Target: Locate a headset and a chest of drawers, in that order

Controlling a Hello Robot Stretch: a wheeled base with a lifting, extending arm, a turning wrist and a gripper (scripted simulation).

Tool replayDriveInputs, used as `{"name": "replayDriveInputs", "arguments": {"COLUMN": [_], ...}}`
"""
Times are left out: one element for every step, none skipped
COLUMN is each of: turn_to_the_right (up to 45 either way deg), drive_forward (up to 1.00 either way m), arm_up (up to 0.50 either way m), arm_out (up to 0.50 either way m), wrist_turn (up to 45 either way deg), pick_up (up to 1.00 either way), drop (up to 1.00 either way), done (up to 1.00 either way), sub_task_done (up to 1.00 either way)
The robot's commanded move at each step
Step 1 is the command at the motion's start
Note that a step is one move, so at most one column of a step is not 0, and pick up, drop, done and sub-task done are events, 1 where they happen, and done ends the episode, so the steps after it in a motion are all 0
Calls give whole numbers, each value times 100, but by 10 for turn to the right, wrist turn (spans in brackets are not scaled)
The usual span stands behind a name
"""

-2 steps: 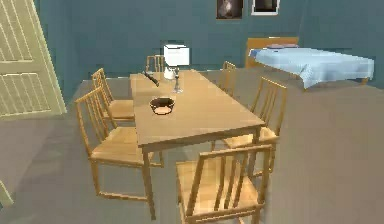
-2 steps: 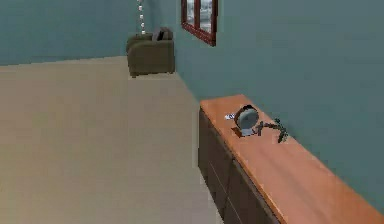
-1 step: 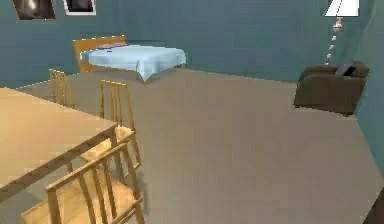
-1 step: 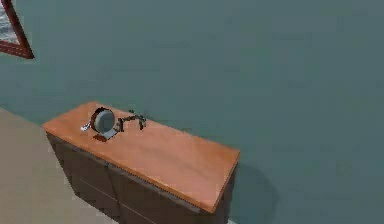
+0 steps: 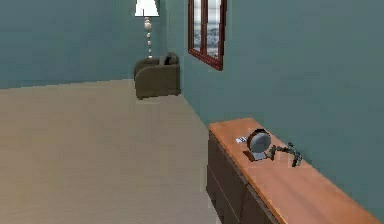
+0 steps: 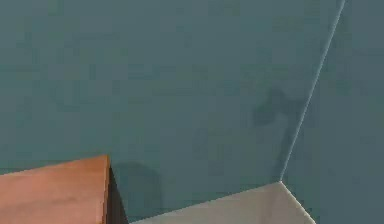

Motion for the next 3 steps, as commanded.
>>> {"name": "replayDriveInputs", "arguments": {"turn_to_the_right": [270,0,0], "drive_forward": [0,0,0], "arm_up": [0,0,0], "arm_out": [0,0,0], "wrist_turn": [0,0,0], "pick_up": [0,0,0], "drop": [0,0,0], "done": [0,0,100], "sub_task_done": [0,100,0]}}
